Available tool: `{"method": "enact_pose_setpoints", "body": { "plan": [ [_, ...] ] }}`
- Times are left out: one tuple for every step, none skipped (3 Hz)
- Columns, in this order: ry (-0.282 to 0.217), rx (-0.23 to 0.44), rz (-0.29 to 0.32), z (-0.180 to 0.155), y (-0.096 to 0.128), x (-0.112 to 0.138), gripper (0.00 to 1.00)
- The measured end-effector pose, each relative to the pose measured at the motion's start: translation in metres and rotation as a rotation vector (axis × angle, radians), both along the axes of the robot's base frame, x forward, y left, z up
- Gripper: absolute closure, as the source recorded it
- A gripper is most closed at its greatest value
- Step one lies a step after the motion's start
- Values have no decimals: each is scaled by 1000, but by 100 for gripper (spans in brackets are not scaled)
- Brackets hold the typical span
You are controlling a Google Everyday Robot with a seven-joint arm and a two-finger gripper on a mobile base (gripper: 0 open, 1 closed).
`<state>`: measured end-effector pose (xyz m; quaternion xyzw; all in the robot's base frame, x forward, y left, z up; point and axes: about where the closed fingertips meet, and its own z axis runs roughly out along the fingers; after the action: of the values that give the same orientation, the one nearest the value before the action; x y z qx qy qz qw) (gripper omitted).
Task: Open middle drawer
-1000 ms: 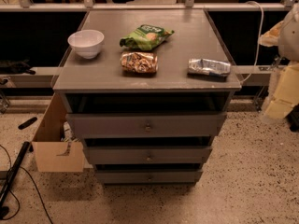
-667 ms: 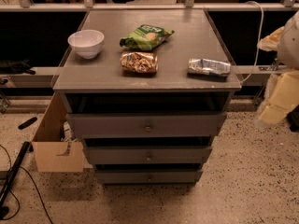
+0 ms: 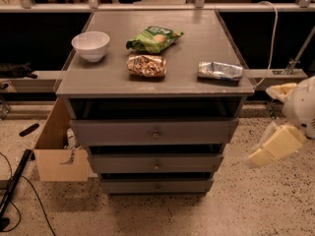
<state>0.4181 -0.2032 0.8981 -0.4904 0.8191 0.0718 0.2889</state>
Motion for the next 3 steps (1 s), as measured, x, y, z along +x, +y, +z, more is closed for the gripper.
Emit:
{"method": "enact_pose_setpoints", "body": {
  "plan": [
    [-22,58,-3,-37,4,10,0],
    [-19,60,36,-77,7,25,0],
    [-19,60,36,-77,7,25,0]
  ]
}}
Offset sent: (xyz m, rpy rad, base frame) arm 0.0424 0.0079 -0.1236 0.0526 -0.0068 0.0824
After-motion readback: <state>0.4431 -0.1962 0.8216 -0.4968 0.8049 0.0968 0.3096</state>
